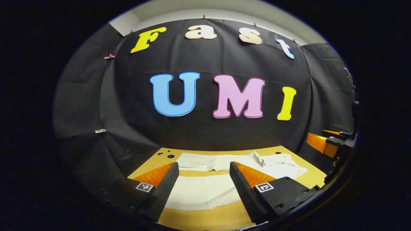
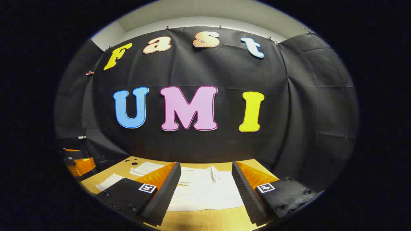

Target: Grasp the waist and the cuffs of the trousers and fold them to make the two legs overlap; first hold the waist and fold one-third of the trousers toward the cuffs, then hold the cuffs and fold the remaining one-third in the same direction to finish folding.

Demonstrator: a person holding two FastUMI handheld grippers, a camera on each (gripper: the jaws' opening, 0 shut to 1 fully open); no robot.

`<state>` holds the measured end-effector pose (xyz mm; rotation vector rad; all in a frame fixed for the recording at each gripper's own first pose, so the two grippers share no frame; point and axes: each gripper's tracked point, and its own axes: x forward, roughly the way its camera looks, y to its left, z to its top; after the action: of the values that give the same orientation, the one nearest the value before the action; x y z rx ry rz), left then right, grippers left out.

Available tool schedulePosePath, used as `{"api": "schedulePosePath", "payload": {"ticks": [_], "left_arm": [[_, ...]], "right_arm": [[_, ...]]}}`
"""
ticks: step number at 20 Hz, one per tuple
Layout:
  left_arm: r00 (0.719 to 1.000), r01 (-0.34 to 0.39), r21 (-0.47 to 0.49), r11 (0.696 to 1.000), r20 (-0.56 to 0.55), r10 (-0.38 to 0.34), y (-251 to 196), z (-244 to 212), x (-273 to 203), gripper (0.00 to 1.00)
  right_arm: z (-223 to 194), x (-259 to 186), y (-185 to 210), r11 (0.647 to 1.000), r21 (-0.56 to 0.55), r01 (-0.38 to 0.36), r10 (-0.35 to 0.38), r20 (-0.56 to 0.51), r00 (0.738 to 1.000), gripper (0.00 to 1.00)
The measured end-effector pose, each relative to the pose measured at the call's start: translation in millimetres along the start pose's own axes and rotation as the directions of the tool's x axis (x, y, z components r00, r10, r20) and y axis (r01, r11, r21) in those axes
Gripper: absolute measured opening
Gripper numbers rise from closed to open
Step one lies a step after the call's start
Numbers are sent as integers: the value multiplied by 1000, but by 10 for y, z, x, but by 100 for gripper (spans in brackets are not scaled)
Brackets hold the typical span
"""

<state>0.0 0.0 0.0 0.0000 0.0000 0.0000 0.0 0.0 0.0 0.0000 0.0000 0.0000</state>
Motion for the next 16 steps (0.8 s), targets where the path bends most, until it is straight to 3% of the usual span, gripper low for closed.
{"api": "schedulePosePath", "payload": {"ticks": [3, 16], "left_arm": [[1000, 22, -26, 999, 7, -22, -4, 14, 130, 99], [1000, -18, 14, 1000, 6, 18, 166, -9, 368, 99]], "right_arm": [[-31, 46, -12, 1000, 6, -7, 7, -9, 1000, 97], [-112, 211, -220, 1000, -30, 2, -3, -19, 1000, 97]]}}
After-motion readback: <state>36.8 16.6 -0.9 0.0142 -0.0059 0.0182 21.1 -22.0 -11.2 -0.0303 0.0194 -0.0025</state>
